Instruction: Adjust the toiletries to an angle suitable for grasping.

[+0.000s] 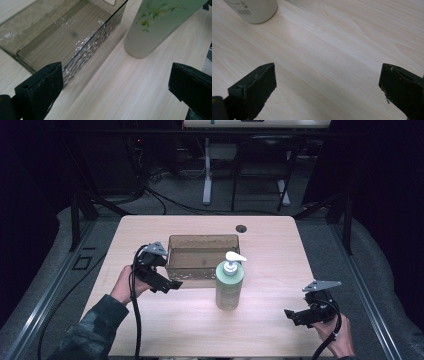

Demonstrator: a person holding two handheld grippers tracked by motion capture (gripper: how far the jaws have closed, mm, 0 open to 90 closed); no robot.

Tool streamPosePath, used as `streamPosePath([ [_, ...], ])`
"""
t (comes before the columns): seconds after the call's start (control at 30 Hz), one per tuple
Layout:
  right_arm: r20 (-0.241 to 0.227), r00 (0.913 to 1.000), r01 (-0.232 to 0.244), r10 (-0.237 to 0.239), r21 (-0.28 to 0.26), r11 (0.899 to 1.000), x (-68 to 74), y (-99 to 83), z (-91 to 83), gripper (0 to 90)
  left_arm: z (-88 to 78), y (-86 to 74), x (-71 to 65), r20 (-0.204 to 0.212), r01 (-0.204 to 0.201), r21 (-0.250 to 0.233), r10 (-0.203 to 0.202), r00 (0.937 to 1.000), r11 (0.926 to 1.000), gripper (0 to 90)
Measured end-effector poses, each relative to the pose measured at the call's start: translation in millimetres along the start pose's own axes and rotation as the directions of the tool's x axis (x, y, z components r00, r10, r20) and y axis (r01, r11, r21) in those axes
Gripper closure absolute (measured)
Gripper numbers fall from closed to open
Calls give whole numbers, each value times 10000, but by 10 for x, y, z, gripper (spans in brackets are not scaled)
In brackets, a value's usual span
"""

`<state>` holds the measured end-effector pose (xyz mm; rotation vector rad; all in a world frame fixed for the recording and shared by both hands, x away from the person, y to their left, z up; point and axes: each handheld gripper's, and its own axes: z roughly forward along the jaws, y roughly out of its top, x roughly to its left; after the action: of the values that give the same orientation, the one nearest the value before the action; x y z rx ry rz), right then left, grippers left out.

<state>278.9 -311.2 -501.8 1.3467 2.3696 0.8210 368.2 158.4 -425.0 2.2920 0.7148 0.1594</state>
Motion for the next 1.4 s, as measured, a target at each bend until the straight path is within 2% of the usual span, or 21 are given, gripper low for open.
streamPosePath([
  [0.27, 112, 9998, -178, 172, 491, 9986, -46, -60, 70, 11, 8, 381, -138, 639, -750, -310, 769, 9950, 9967, 2],
  [0.4, 75, 9997, -230, 226, 683, 9974, -64, -86, 105, 13, 59, 600, -242, 730, -1329, -225, 1342, 9883, 9909, 2],
  [0.57, 81, 9997, -251, 246, 794, 9965, -100, -120, 98, 16, 136, 840, -341, 1072, -1737, -379, 1768, 9784, 9841, 1],
  [0.63, 89, 9994, -348, 342, 777, 9964, -123, -134, 84, 16, 161, 920, -378, 1046, -1880, -430, 1915, 9759, 9812, 2],
  [0.73, 111, 9988, -491, 485, 736, 9961, -152, -151, 56, 16, 220, 1074, -457, 1194, -2196, -371, 2225, 9676, 9749, 6],
  [0.77, 99, 9988, -478, 472, 712, 9963, -156, -151, 48, 16, 238, 1122, -484, 1325, -2357, -390, 2388, 9620, 9710, 25],
  [0.83, 98, 9989, -460, 454, 705, 9965, -159, -150, 42, 16, 261, 1211, -539, 1412, -2515, -341, 2538, 9569, 9673, 68],
  [0.87, 84, 9990, -449, 444, 701, 9965, -161, -150, 44, 16, 271, 1270, -575, 1544, -2735, -374, 2759, 9487, 9612, 71],
  [0.93, 58, 9989, -473, 470, 759, 9960, -165, -151, 56, 16, 292, 1349, -633, 1622, -2997, -411, 3023, 9393, 9532, 123],
  [1.0, 17, 9986, -525, 526, 801, 9954, -170, -156, 62, 16, 318, 1408, -676, 1825, -3188, -428, 3211, 9293, 9469, 139],
  [1.03, 39, 9988, -492, 491, 803, 9956, -171, -160, 63, 16, 336, 1430, -697, 1706, -3354, -336, 3361, 9262, 9415, 155],
  [1.1, 37, 9989, -472, 470, 824, 9955, -174, -166, 58, 17, 376, 1458, -714, 1789, -3422, -195, 3400, 9233, 9394, 173],
  [1.17, 43, 9989, -467, 465, 808, 9956, -184, -171, 48, 17, 432, 1478, -731, 1937, -3557, -21, 3494, 9167, 9346, 240],
  [1.27, 23, 9987, -510, 509, 789, 9956, -189, -173, 41, 18, 472, 1498, -748, 1979, -3723, 115, 3628, 9106, 9281, 320],
  [1.37, 48, 9990, -443, 441, 814, 9957, -189, -163, 41, 19, 499, 1501, -754, 2122, -3742, 210, 3617, 9078, 9271, 395],
  [1.4, 49, 9991, -429, 426, 790, 9960, -187, -160, 38, 19, 507, 1504, -769, 2178, -3864, 310, 3711, 9027, 9218, 420],
])
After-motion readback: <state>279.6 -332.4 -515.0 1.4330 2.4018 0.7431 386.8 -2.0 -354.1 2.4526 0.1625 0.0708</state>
